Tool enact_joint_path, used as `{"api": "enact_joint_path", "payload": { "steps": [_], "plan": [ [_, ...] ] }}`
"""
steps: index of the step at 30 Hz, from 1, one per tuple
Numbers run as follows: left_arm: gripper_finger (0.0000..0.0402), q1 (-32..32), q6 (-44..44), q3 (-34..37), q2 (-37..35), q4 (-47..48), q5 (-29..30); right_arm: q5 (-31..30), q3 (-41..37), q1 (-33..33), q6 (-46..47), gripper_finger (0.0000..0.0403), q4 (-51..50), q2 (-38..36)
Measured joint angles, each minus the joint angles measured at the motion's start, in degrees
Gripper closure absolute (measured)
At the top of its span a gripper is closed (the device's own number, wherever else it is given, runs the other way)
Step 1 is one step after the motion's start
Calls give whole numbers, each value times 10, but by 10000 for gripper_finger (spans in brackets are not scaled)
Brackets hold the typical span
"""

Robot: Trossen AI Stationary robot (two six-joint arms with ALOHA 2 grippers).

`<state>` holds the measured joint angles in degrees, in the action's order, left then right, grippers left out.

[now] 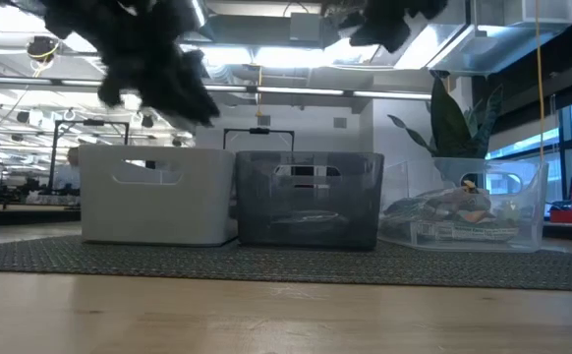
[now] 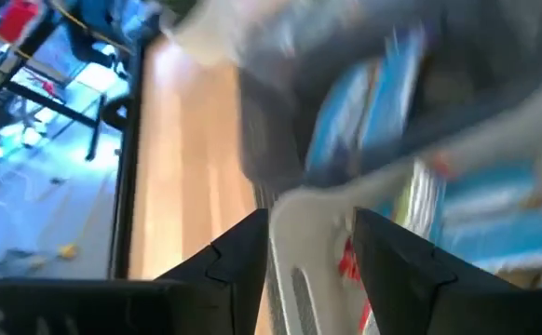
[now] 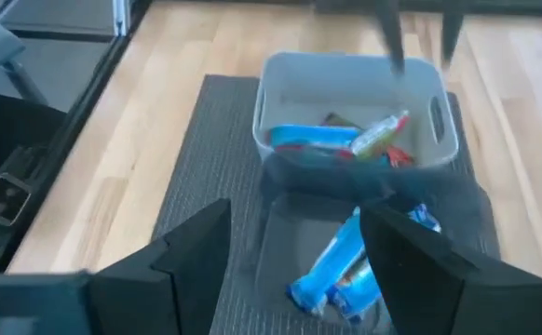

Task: Pick and place Granola Bars by type
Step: Return to Home Position

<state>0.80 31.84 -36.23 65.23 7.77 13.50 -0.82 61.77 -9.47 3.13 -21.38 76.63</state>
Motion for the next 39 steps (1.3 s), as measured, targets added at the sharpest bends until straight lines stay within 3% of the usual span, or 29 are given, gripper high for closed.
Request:
{"api": "enact_joint_path", "payload": {
  "steps": [2, 6, 13, 16, 20, 28, 34, 39],
  "plan": [
    [253, 20, -43, 7, -53, 1, -33, 24, -30, 9, -2, 161, 14, -26],
    [252, 59, -110, 36, -172, -5, -43, 71, -131, 32, 22, 161, 120, -122],
    [253, 85, -227, 111, -365, -18, -111, 3, -278, 30, 100, 161, 181, -263],
    [253, 83, -238, 153, -435, -22, -133, -35, -332, 21, 115, 161, 193, -311],
    [250, 83, -284, 202, -506, -32, -112, -54, -395, 19, 150, 161, 209, -369],
    [253, 83, -332, 276, -602, -35, -98, -68, -530, 19, 147, 161, 287, -467],
    [250, 84, -345, 281, -639, -15, -40, -56, -577, 19, 126, 161, 288, -544],
    [251, 84, -362, 281, -652, 2, -46, -54, -614, 19, 114, 161, 280, -609]
  ]
}}
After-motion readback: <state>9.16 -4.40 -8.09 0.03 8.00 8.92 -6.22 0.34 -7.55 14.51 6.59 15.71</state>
